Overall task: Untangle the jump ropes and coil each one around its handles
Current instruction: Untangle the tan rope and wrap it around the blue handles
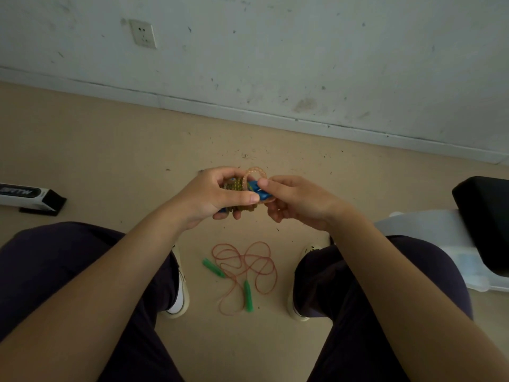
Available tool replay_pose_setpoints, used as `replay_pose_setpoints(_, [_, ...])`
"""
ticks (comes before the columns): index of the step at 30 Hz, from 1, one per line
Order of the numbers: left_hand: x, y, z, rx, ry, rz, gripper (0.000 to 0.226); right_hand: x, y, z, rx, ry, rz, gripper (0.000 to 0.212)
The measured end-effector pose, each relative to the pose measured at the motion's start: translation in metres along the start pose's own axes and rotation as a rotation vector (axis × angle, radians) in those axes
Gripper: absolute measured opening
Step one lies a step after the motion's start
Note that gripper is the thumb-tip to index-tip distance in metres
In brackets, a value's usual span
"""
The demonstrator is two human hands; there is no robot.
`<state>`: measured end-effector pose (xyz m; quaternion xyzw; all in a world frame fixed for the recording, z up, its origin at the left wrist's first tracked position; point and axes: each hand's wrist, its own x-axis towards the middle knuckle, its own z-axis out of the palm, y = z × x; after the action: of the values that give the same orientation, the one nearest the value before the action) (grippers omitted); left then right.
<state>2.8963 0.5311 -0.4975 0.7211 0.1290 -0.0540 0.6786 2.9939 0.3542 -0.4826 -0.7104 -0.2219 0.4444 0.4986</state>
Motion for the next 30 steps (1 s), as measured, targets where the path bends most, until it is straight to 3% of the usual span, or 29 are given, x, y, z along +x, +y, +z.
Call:
replay_pose_setpoints(5, [0.003, -0.001, -0.001, 0.002, 0.035, -0.023, 0.066, 0.0, -0.005, -0.008, -0.089, 0.165, -0.067, 0.043])
replay_pose_setpoints(11, [0.005, 0.001, -0.005, -0.027, 0.058, -0.05, 0.069, 0.004, -0.002, -0.023, 0.155, 0.308, -0.195, 0.028])
replay_pose_setpoints(16, [0.005, -0.001, -0.001, 0.003, 0.068, -0.061, 0.064, 0.012, 0.005, -0.009, 0.259, 0.344, -0.248, 0.033])
replay_pose_setpoints(23, [0.006, 0.003, -0.002, -0.027, 0.086, -0.035, 0.071, 0.016, 0.002, -0.014, 0.041, 0.618, -0.221, 0.041])
replay_pose_setpoints(30, [-0.002, 0.013, -0.003, 0.057, 0.063, -0.064, 0.061, 0.022, 0.003, -0.015, -0.034, 0.68, -0.213, 0.038])
